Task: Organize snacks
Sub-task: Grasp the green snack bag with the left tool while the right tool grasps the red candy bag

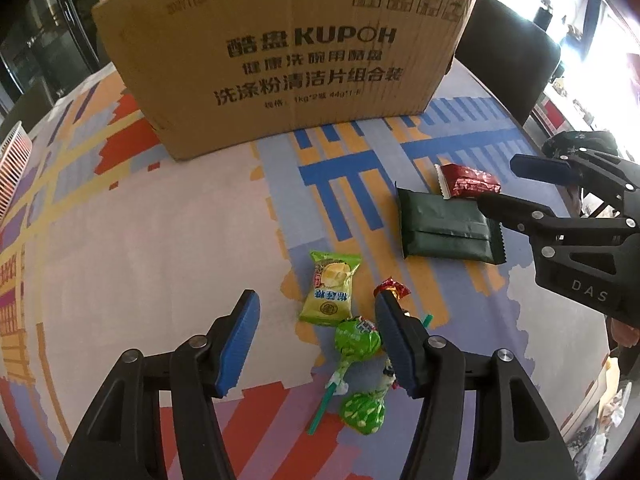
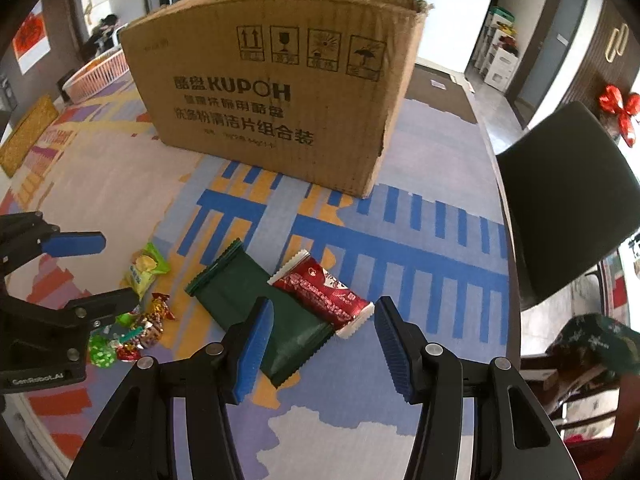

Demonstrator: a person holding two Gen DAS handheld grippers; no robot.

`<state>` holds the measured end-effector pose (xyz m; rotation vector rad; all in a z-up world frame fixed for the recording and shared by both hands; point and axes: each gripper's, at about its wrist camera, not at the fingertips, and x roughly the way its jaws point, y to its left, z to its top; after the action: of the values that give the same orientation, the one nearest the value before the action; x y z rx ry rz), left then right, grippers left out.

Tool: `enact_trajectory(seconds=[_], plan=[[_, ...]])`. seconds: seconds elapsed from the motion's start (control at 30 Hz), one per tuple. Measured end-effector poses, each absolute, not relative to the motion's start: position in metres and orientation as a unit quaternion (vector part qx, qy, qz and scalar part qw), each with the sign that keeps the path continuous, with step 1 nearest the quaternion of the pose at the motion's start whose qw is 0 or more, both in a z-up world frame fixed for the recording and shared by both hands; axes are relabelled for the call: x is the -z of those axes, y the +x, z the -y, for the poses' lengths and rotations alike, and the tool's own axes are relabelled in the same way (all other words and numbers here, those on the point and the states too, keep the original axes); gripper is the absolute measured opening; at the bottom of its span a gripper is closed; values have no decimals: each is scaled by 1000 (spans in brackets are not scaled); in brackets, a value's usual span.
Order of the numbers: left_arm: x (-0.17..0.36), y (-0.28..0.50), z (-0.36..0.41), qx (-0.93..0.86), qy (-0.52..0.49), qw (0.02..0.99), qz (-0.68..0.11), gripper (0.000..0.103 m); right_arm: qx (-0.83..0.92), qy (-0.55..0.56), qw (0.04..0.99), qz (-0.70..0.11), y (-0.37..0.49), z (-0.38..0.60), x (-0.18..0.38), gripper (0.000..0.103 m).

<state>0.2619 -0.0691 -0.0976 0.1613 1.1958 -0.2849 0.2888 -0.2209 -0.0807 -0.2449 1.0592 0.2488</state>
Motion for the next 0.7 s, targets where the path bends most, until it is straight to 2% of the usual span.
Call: enact_trajectory(seconds=[0.3, 0.57, 0.7], plan=[[106, 272, 75, 140, 71, 805, -571, 49, -146, -112, 832, -523, 305, 222, 97, 54], [111, 282, 82, 144, 64, 799, -580, 34, -151, -94, 831, -527, 319, 224, 103, 53], [110, 285, 82, 144, 62, 799, -581, 27, -157, -81, 827, -533, 324, 226, 106, 45]])
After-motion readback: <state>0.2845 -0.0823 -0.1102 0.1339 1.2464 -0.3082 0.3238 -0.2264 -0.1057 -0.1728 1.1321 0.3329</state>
